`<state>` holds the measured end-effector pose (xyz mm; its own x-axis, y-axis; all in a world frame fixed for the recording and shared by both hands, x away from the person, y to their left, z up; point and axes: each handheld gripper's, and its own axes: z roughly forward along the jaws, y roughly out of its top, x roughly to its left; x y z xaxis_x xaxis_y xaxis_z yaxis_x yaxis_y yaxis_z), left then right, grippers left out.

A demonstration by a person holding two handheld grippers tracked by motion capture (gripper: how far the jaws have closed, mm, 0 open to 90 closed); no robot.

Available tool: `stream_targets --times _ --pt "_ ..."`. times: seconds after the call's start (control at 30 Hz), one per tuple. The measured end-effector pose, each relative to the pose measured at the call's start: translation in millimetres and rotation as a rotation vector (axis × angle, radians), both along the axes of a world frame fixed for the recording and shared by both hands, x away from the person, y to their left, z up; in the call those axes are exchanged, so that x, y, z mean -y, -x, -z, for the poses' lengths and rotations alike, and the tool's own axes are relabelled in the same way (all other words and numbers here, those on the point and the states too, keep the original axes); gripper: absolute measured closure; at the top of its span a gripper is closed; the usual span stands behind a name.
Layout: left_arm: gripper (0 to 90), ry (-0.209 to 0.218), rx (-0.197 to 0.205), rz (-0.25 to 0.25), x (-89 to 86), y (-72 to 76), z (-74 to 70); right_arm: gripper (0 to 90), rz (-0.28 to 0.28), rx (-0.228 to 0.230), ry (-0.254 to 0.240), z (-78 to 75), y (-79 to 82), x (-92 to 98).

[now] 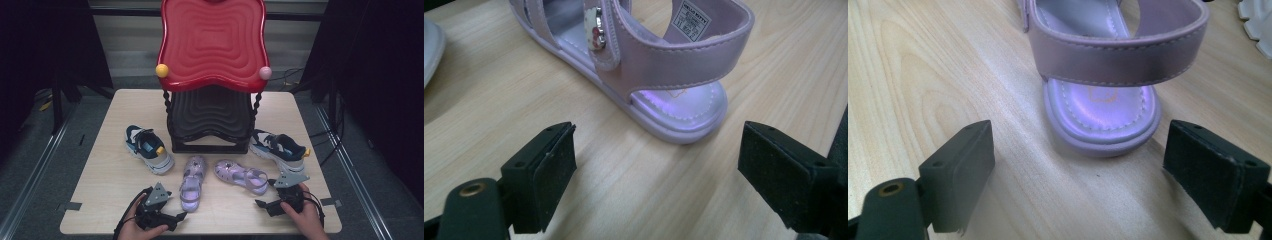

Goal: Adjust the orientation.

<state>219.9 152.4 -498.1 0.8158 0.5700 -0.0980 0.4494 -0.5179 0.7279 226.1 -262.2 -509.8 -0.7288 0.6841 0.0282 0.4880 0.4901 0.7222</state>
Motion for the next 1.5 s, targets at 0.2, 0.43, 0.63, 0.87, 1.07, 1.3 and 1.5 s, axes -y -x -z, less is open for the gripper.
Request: stream_targets --times 0.2,0.43,0.63,0.87,1.07,1.3,1.5 --pt "14.8 0.002 0.003 -0.004 9.9 -1.7 1.3 12.7 0.0 0.0 0.0 0.0 -0.1 0.0" --pt "12.8 -0.007 0.001 -0.033 18.6 -4.8 2.1 12.7 0.0 -0.001 0.0 -0.1 0.0 -0.1" --pt "12.6 -0.05 0.016 -0.014 26.8 -5.0 5.6 12.6 0.0 -0.002 0.0 0.0 0.1 -0.1" --pt "10.7 -0.028 0.008 -0.016 28.9 -7.0 6.7 12.6 0.0 0.0 0.0 0.0 0.1 -0.1" --pt "6.7 -0.036 0.018 -0.021 34.2 -7.1 8.4 12.7 0.001 -0.001 0.0 0.0 0.2 -0.2" --pt "6.1 -0.064 0.034 -0.028 37.8 -9.7 8.4 12.6 0.001 -0.001 0.0 0.1 0.2 -0.2" --pt "13.7 -0.053 0.047 -0.036 33.7 -10.5 7.9 12.7 0.0 0.0 0.0 0.1 0.1 -0.1"
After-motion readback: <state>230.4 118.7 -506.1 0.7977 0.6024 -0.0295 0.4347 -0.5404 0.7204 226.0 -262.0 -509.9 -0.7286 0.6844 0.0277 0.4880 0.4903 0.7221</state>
